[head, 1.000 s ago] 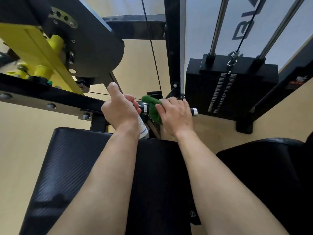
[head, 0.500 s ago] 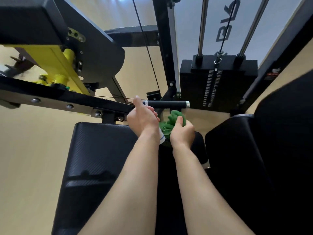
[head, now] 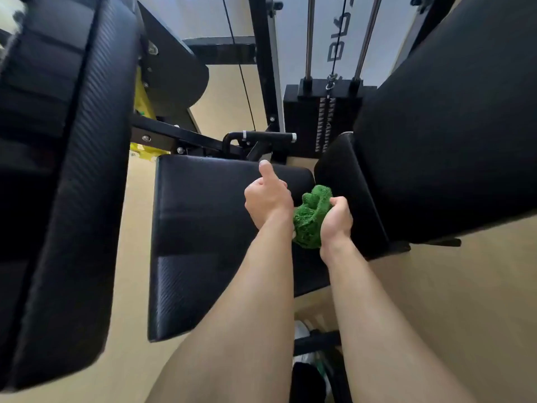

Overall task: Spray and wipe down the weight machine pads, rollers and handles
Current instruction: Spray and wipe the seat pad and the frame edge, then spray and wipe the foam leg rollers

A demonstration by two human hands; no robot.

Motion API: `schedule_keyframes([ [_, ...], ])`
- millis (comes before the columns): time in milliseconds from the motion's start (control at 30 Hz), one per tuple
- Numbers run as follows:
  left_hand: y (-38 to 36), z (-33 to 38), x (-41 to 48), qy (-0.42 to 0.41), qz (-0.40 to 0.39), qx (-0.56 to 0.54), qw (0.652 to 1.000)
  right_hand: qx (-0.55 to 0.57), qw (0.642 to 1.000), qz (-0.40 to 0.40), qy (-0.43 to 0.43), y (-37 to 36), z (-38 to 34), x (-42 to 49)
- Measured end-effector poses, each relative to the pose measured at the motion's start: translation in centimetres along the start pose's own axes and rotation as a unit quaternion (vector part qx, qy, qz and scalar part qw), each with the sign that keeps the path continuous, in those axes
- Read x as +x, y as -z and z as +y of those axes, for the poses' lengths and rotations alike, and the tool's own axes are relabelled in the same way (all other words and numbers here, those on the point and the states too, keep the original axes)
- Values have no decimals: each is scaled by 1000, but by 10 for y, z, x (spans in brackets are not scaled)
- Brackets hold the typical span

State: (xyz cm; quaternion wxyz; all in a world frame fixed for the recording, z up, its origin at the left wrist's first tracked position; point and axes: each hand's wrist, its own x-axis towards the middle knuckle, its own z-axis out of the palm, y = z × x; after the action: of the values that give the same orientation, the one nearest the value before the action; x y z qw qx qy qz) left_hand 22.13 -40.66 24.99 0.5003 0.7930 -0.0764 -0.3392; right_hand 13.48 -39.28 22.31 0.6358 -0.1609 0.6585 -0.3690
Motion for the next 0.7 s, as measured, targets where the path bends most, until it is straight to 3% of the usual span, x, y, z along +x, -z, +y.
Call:
schedule_keyframes([
  [167, 67, -52, -51, -43, -50, 61, 996, -27, 999, -34, -10, 35, 48, -59],
  [367, 160, -103, -87, -29, -80, 75, 994, -15, 998, -57, -3, 57, 117, -139],
  [567, 224, -126, -98, -1, -131, 118, 984, 20, 997, -54, -49, 69, 184, -183],
  [700, 273, -134, -90, -30, -148, 143, 978, 113, 980, -96, -137, 63, 213, -214],
])
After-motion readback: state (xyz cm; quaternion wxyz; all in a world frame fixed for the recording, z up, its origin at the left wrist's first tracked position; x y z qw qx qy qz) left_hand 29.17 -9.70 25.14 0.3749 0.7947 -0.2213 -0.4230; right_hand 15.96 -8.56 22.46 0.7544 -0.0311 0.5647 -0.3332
